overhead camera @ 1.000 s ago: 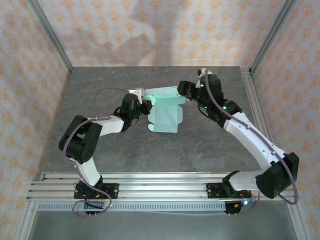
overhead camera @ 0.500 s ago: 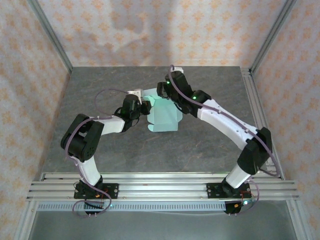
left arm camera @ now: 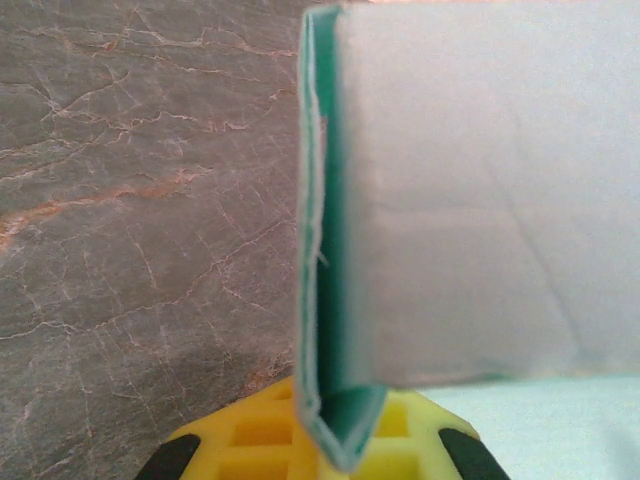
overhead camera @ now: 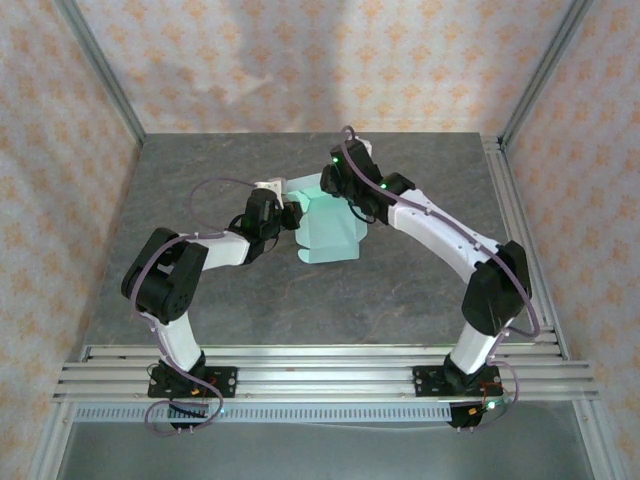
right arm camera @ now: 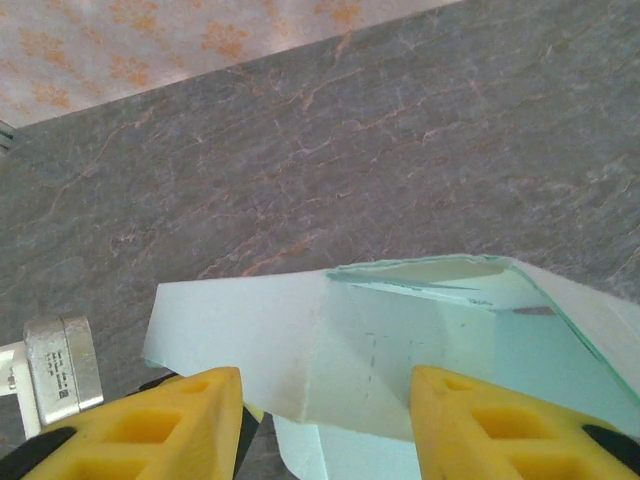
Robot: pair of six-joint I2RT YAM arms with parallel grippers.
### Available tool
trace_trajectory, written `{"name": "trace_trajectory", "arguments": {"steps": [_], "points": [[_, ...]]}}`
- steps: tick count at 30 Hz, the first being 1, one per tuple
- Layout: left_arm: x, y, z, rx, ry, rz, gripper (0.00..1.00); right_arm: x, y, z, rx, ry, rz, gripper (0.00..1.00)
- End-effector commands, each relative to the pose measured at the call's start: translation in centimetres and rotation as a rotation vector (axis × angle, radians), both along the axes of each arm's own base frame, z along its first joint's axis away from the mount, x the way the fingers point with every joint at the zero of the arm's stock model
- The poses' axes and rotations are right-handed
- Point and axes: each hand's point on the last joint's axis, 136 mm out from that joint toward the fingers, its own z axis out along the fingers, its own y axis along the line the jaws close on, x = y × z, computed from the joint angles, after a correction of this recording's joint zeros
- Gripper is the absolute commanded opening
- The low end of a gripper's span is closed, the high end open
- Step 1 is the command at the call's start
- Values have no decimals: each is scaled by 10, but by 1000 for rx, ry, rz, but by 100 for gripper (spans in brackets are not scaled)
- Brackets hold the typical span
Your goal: Fold the paper box
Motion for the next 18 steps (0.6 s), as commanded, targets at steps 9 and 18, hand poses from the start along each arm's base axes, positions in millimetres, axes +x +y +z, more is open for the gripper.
{"name": "trace_trajectory", "arguments": {"steps": [9, 18], "points": [[2, 2, 21, -17, -65, 15, 2, 10, 14, -3, 95, 41, -3, 34], [2, 2, 18, -20, -59, 17, 3, 10, 17, -2, 128, 42, -7, 12]]}}
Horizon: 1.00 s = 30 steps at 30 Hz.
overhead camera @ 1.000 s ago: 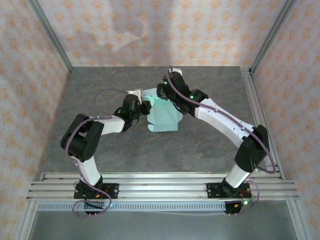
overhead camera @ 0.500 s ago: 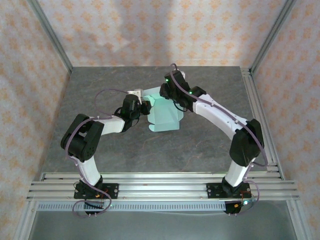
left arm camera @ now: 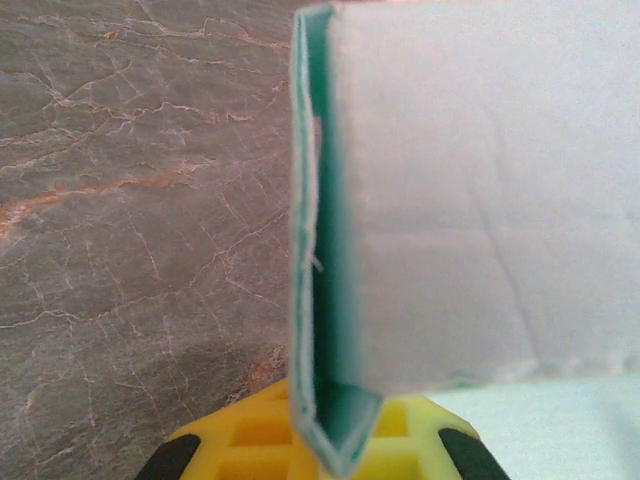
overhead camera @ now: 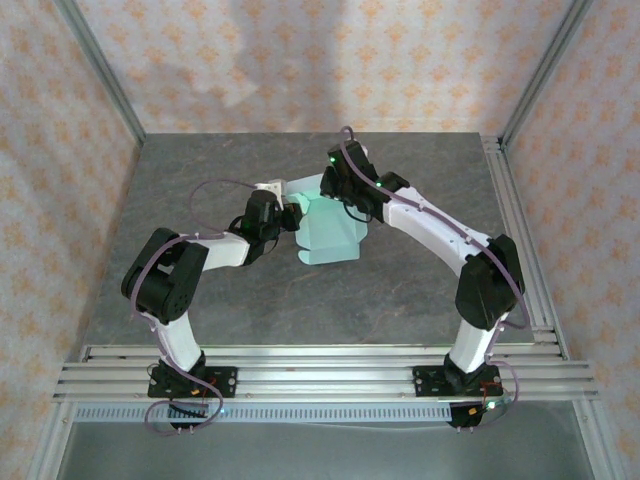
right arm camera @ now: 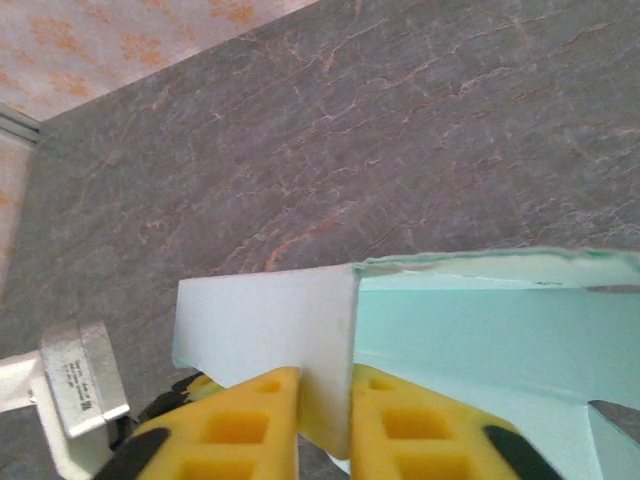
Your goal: Fold the paper box
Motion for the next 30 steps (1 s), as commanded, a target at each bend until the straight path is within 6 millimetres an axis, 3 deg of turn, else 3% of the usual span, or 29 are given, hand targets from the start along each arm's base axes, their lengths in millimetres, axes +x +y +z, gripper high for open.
{"name": "trace_trajectory", "arguments": {"steps": [1, 4, 8, 12, 17, 20, 24, 30], "points": [[4, 1, 21, -20, -63, 18, 3, 6, 1, 12, 25, -26, -12, 9], [4, 2, 20, -18, -62, 18, 3, 6, -1, 13, 23, -33, -21, 0], [4, 1, 20, -21, -62, 16, 2, 7, -3, 15, 23, -37, -29, 0], [4, 2, 19, -22, -61, 19, 3, 6, -3, 21, 36, -59, -26, 40], [5, 1, 20, -39, -57, 29, 2, -2, -11, 36, 50, -112, -22, 55], [5, 0, 21, -43, -60, 25, 3, -12, -28, 46, 31, -161, -45, 59], [5, -1, 21, -84, -47, 30, 3, -22, -67, 55, 17, -208, -117, 61], [6, 0, 29, -121, -53, 23, 3, -23, -134, 35, 99, -142, -239, 59]]}}
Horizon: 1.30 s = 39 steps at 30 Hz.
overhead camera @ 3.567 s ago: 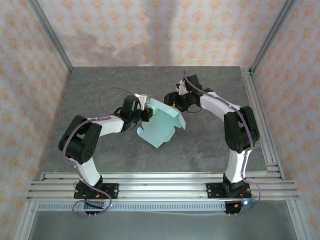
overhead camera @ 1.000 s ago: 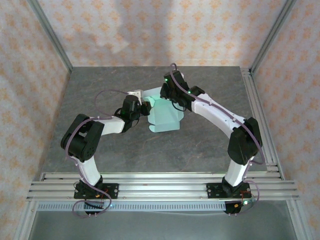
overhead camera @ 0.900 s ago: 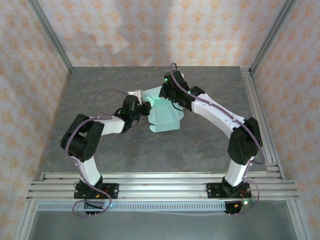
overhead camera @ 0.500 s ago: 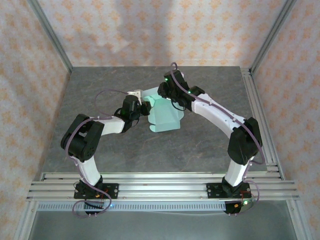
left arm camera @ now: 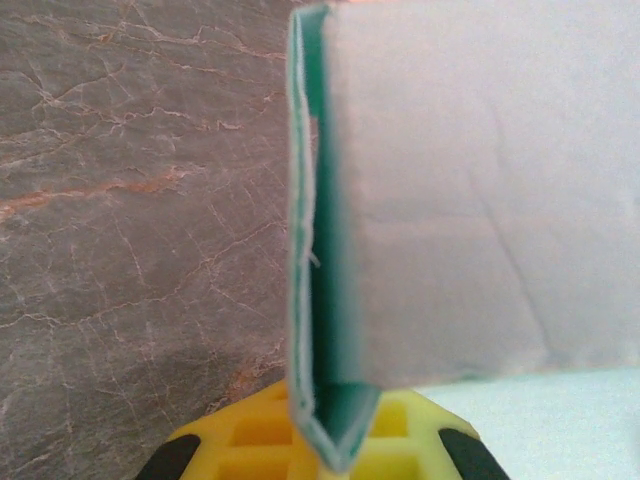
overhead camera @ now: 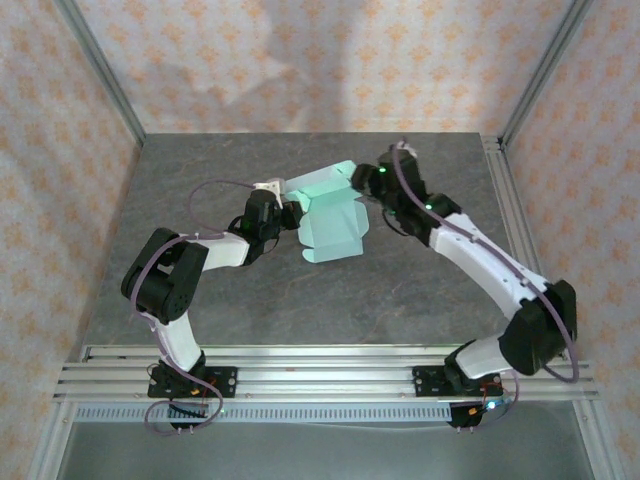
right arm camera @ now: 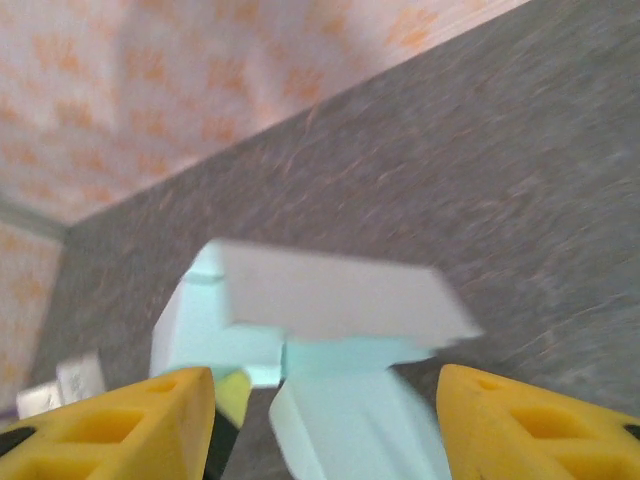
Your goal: Fold the paper box
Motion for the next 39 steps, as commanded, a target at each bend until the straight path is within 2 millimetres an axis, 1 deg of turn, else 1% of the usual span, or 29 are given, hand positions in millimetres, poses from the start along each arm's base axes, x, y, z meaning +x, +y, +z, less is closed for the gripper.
{"name": "trace_trajectory", "arguments": {"steps": [1, 3, 4, 6, 7, 9, 11, 13, 18, 20, 22, 31, 33, 34, 37, 39], "points": [[3, 2, 24, -67, -54, 4, 3, 1, -36, -13, 56, 25, -82, 58], [3, 2, 28, -88, -60, 2, 3, 2, -53, -26, 98, 51, -112, 57], [3, 2, 30, -99, -60, 0, 3, 3, -56, -30, 115, 60, -117, 56], [3, 0, 35, -127, -64, -6, 2, 7, -61, -42, 187, 81, -112, 55], [3, -1, 36, -139, -63, -11, 3, 8, -58, -45, 220, 85, -91, 55], [3, -3, 41, -157, -68, -21, 3, 12, -49, -51, 265, 103, -45, 55], [3, -4, 45, -174, -69, -26, 3, 15, -31, -56, 317, 137, 32, 55], [3, -5, 46, -182, -70, -29, 3, 18, -15, -57, 384, 150, 100, 56], [3, -7, 49, -196, -72, -34, 3, 26, 15, -43, 533, 120, 237, 56], [3, -7, 49, -201, -71, -37, 3, 30, 22, -37, 574, 105, 267, 56], [3, -8, 50, -203, -70, -39, 3, 33, 26, -35, 601, 107, 285, 56], [4, -8, 52, -213, -72, -42, 3, 36, 44, -48, 618, 157, 340, 56], [4, -8, 53, -217, -71, -42, 3, 38, 45, -47, 636, 146, 341, 56], [4, -8, 54, -219, -72, -41, 3, 39, 42, -47, 641, 131, 322, 55], [4, -5, 55, -229, -71, -31, 3, 43, 22, -47, 649, 84, 233, 55], [4, -4, 56, -233, -72, -30, 3, 46, 4, -49, 661, 54, 159, 55]]}}
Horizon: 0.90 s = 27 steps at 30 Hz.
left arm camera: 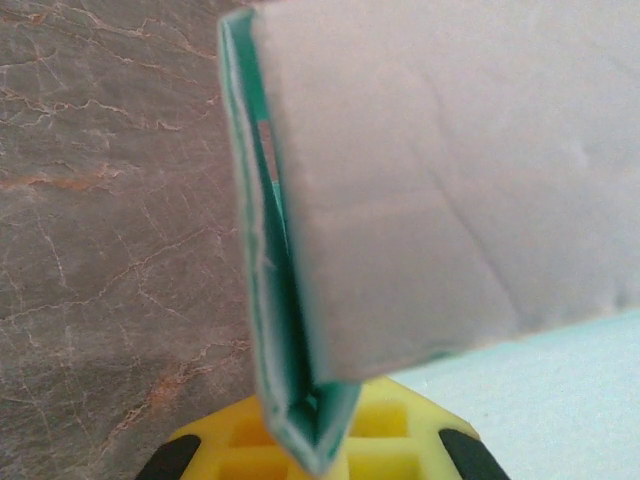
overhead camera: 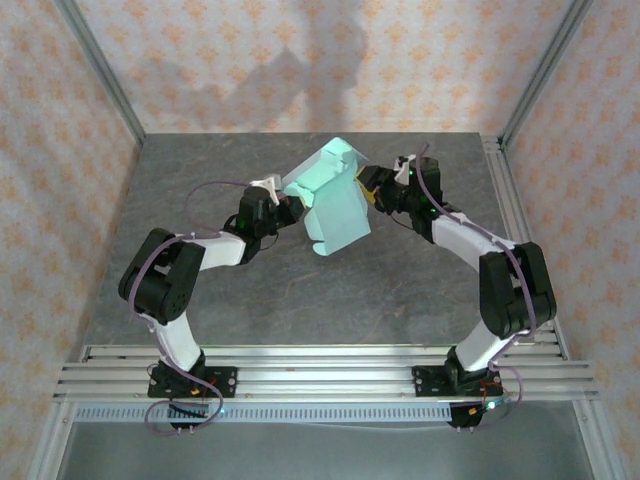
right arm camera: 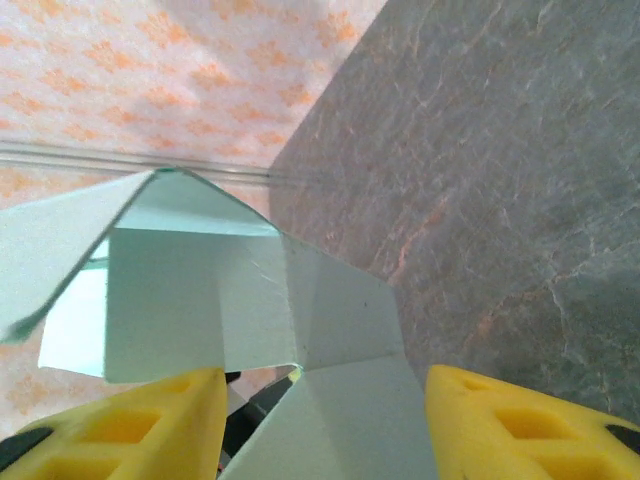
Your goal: Fold the paper box
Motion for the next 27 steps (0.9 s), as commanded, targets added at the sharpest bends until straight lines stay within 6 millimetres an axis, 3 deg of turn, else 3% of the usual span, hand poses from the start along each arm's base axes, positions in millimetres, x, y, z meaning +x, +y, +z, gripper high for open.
{"name": "trace_trajectory", "arguments": {"steps": [1, 3, 9, 20, 24, 27], "points": [[3, 2, 35, -53, -85, 0, 3, 8, -30, 17, 38, -71, -144, 55], [3, 1, 37, -55, -90, -3, 3, 9, -40, 13, 36, -65, -185, 55], [4, 0, 36, -61, -85, -7, 3, 13, -26, 13, 82, -46, -117, 55], [4, 0, 36, -59, -80, -9, 3, 7, 23, 15, 92, -63, 66, 55], [4, 0, 35, -57, -77, -9, 3, 7, 26, 8, 89, -45, 76, 50], [3, 0, 36, -56, -78, -7, 3, 7, 24, 3, 72, -35, 71, 40]]}}
